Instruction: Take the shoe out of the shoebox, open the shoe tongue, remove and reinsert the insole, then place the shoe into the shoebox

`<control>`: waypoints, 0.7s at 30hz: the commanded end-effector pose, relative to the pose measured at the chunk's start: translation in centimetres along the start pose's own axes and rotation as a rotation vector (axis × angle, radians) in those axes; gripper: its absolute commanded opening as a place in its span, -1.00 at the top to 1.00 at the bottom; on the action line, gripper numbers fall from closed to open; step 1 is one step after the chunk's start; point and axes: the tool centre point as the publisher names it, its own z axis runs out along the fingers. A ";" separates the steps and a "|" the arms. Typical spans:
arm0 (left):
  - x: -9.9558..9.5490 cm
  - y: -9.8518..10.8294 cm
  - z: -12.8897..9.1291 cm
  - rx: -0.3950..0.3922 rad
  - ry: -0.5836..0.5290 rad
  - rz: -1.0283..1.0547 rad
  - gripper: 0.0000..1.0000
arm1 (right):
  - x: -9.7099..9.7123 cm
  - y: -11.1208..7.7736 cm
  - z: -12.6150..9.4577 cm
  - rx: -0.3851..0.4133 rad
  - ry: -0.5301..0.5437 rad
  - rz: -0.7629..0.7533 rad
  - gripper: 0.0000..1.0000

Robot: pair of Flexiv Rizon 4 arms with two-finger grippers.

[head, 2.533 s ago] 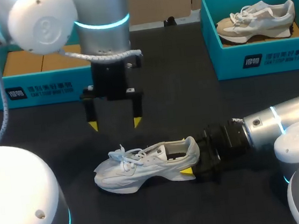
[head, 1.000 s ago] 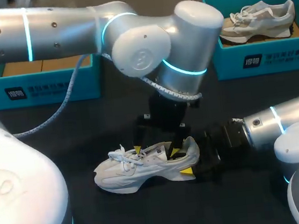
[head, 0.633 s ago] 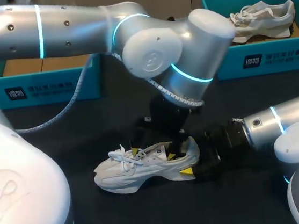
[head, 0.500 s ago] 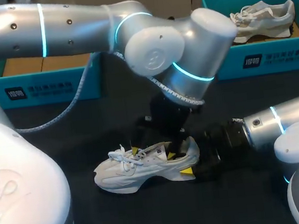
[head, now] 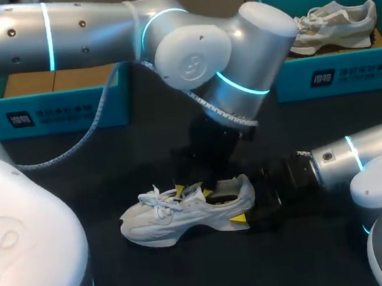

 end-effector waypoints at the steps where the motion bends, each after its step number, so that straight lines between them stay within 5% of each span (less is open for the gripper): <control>1: -0.8 0.5 -0.1 0.014 0.019 0.010 0.22 | 0.0 -0.2 0.0 0.004 0.000 0.000 1.00; 9: -1.3 1.1 -0.3 0.045 0.061 0.022 0.46 | 0.0 -0.2 0.0 0.004 0.000 0.000 1.00; 17: -2.5 1.2 -0.7 0.062 0.142 0.045 1.00 | 0.0 -0.2 0.0 0.004 0.000 0.000 1.00; 21: -3.8 1.1 -0.9 0.071 0.252 0.088 1.00 | 0.0 -0.2 0.0 0.004 0.000 0.000 1.00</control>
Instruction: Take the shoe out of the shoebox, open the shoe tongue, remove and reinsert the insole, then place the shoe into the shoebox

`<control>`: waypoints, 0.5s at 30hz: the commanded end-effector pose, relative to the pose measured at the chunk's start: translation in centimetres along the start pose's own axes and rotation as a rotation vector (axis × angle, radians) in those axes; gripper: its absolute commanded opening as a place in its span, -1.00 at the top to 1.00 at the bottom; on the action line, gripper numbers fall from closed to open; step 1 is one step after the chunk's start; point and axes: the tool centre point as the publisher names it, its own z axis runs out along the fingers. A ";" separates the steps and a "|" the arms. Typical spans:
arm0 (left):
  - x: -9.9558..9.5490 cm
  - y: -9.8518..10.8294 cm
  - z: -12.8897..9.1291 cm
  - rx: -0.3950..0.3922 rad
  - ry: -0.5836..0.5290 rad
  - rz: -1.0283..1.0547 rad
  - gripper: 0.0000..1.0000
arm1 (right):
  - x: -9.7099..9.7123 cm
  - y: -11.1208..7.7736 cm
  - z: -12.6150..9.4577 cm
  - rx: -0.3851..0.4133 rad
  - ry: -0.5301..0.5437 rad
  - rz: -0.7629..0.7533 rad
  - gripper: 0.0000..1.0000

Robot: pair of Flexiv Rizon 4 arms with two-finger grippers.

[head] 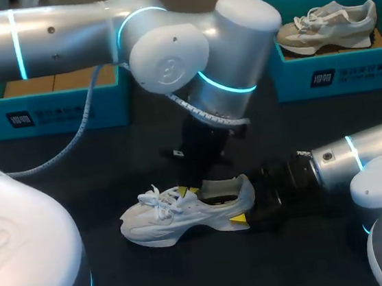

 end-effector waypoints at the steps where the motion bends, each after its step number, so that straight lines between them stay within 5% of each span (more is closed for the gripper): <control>1: -2.7 0.3 -0.2 0.018 0.192 0.029 1.00 | 0.0 -0.2 0.0 0.004 0.000 0.000 1.00; 15: -7.2 -0.4 0.9 0.000 0.605 0.083 1.00 | 0.0 -0.2 0.0 0.004 0.000 0.000 1.00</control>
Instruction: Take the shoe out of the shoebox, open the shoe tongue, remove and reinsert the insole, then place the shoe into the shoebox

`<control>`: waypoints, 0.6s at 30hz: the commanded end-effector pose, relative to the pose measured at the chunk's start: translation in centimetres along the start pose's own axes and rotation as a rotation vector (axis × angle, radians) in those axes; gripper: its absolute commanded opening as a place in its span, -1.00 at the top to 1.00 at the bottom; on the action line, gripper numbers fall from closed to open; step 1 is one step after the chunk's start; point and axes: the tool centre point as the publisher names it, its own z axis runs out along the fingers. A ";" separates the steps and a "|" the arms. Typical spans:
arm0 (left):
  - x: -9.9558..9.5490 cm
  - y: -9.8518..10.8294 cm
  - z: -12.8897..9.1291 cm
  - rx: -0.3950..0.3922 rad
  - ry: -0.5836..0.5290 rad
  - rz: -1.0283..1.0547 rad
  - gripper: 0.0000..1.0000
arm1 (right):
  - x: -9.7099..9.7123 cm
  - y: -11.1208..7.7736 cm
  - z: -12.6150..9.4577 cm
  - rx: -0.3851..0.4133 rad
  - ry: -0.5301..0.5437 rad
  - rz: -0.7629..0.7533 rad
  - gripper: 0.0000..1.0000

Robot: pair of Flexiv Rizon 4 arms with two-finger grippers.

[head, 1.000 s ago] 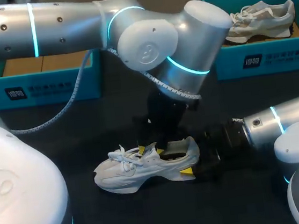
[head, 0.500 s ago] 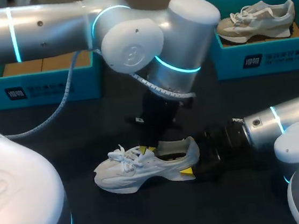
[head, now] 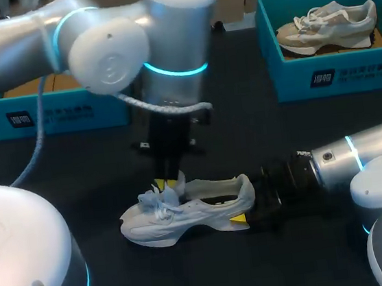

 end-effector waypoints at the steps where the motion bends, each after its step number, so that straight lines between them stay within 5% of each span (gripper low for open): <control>1: -3.2 0.7 0.8 0.032 0.438 0.000 1.00 | 0.0 -0.2 0.0 0.004 0.000 0.000 1.00; 18: -6.0 0.4 4.7 0.017 0.451 -0.034 1.00 | 0.0 -0.2 0.0 0.004 0.000 0.000 1.00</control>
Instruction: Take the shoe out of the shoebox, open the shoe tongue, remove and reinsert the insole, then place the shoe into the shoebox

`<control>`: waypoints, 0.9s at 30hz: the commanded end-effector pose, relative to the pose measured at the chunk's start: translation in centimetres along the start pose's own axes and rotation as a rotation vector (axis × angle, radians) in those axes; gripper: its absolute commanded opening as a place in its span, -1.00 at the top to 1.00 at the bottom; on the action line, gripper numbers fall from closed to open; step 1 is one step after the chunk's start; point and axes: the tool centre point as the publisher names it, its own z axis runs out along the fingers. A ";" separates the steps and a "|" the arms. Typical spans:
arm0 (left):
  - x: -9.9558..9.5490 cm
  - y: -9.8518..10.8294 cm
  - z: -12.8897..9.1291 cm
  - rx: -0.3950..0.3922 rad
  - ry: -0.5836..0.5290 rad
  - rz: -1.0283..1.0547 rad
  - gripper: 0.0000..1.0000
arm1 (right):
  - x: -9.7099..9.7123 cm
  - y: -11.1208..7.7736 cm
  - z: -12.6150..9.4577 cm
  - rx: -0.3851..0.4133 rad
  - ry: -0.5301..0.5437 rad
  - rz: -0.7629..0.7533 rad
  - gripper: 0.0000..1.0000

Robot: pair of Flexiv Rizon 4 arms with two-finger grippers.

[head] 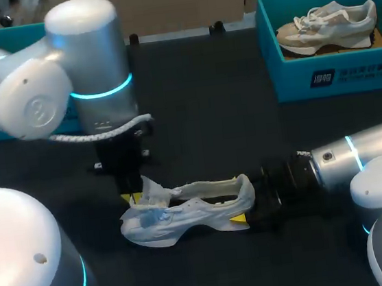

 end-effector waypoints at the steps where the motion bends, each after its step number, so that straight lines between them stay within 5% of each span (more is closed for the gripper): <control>1: -0.9 -0.5 1.3 -0.012 0.229 0.003 1.00 | 0.0 -0.2 0.0 0.004 0.000 0.000 1.00; 6: -1.4 -0.4 1.9 -0.007 0.211 0.016 0.91 | 0.0 -0.2 0.0 0.004 0.000 0.000 1.00; 10: -1.9 -0.5 2.6 -0.009 0.181 -0.003 0.18 | 0.0 -0.2 0.0 0.004 0.000 0.000 1.00; 13: -2.4 -0.7 2.7 -0.007 0.171 -0.015 0.05 | 0.0 -0.2 0.0 0.004 0.000 0.000 1.00; 16: -2.7 -0.8 1.3 0.014 0.193 -0.038 -0.44 | 0.0 -0.2 0.0 0.004 0.000 0.000 1.00; 20: -2.5 -0.4 -1.0 0.045 0.231 -0.008 -0.57 | 0.0 -0.2 0.0 0.004 0.000 0.000 1.00; 27: -0.5 0.3 -4.1 0.118 0.229 0.106 -0.51 | 0.0 -0.2 0.0 0.004 0.000 0.000 1.00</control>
